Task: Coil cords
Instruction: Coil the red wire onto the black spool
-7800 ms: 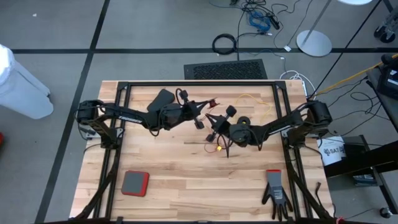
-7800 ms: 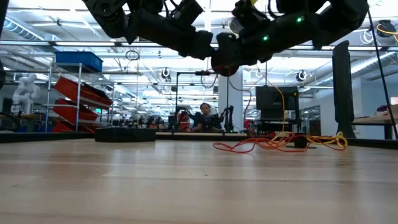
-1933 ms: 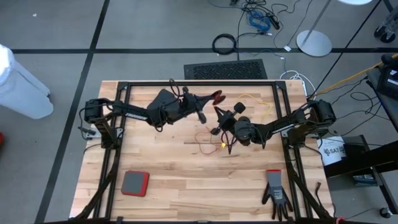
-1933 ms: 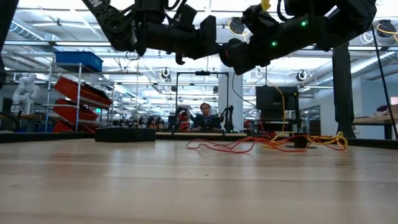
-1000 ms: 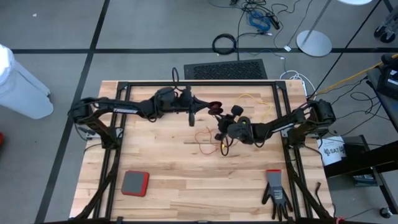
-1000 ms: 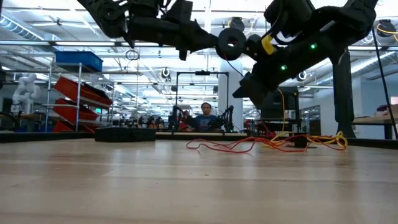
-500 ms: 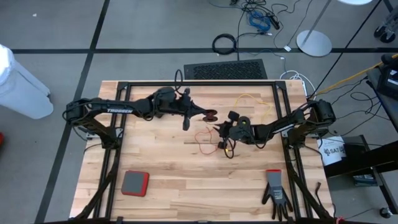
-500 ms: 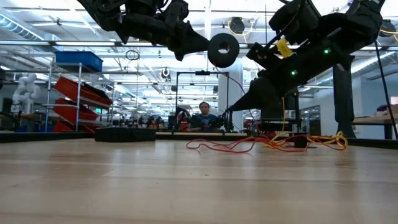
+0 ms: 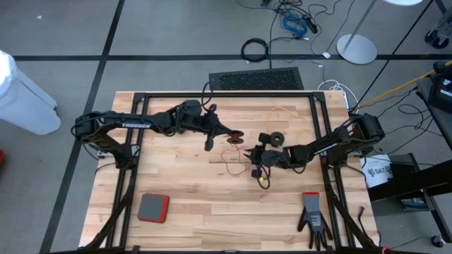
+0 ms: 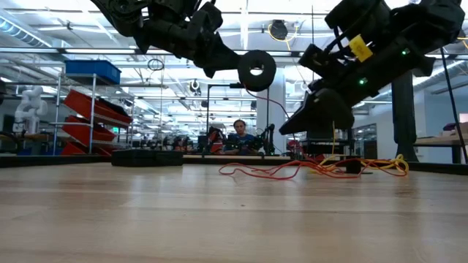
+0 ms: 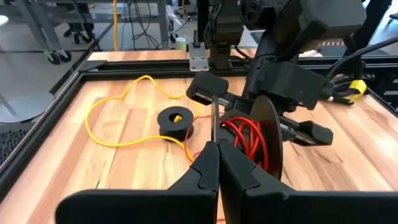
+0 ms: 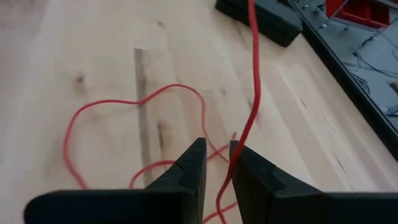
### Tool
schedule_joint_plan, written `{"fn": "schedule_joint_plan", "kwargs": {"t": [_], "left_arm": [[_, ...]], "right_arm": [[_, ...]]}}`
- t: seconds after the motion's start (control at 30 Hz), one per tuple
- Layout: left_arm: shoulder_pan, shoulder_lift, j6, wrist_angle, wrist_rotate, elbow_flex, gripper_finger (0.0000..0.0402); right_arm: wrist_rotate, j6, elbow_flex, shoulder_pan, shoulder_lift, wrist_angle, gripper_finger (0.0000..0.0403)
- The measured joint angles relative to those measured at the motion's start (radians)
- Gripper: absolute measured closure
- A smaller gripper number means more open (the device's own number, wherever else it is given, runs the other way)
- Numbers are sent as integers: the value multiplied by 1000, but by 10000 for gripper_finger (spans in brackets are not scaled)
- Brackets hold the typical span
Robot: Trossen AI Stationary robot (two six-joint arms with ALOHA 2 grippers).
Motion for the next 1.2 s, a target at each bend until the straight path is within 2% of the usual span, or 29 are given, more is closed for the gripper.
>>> {"fn": "schedule_joint_plan", "kwargs": {"t": [0.67, 0.97, 1.2], "left_arm": [[0, 0, 2, -22, 10, 0, 402], [0, 0, 21, -46, 12, 0, 402], [0, 0, 63, -118, 68, 0, 402]], "right_arm": [[-2, 34, 0, 24, 0, -34, 344], [12, 57, 0, 26, 0, -46, 396], [92, 149, 0, 23, 0, -106, 401]]}}
